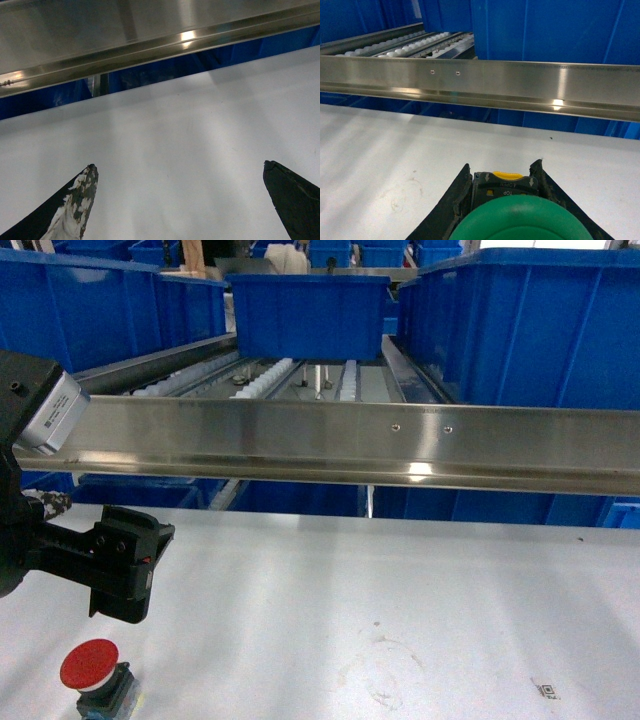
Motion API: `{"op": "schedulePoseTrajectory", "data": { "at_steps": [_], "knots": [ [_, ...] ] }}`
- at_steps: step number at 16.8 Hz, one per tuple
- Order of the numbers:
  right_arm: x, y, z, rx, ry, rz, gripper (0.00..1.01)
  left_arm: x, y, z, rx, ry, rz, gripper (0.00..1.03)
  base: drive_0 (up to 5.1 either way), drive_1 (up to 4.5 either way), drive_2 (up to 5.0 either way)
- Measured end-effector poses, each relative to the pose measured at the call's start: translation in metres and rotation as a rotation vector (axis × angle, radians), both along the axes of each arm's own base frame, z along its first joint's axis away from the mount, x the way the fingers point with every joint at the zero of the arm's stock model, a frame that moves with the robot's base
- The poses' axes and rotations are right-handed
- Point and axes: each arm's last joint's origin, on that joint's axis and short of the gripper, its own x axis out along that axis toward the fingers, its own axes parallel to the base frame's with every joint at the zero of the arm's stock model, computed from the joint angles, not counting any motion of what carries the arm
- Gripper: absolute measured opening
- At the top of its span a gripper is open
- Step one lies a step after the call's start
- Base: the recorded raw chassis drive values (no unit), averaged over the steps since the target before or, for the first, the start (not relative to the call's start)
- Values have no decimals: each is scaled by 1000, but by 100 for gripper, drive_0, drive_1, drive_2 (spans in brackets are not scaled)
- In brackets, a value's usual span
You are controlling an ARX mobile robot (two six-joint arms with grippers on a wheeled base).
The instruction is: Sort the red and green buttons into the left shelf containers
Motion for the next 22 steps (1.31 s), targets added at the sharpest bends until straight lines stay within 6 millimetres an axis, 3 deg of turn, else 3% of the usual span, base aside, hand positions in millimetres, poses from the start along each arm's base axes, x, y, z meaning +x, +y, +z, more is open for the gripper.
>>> {"op": "schedulePoseTrajectory", "data": {
  "at_steps": [4,10,17,22],
  "knots": [
    [-36,0,2,-34,3,9,29,0,0,0,0,0,0,98,0,0,0],
    [-36,0,2,-57,-3,22,29,-1,1,-6,10,42,17,98,0,0,0],
    [-36,0,2,-58,-3,22,29,-11,8,-41,-65,305,160,98,0,0,0],
    [-36,0,2,-58,-3,22,29,-14,6,-79,-117,454,157,98,0,0,0]
  ]
}}
